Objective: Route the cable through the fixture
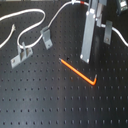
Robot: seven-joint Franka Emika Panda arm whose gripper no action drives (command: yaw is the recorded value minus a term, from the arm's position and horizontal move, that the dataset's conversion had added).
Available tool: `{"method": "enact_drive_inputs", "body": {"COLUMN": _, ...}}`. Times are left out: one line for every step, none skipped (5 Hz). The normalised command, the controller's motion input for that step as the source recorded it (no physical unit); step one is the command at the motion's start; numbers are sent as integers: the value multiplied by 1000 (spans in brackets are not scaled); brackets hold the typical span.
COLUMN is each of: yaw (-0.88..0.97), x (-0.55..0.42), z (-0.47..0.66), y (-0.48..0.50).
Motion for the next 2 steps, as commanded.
{"method": "enact_drive_inputs", "body": {"yaw": 0, "x": -100, "z": 332, "y": 450}}
{"method": "enact_drive_inputs", "body": {"yaw": -3, "x": -2, "z": 0, "y": -4}}
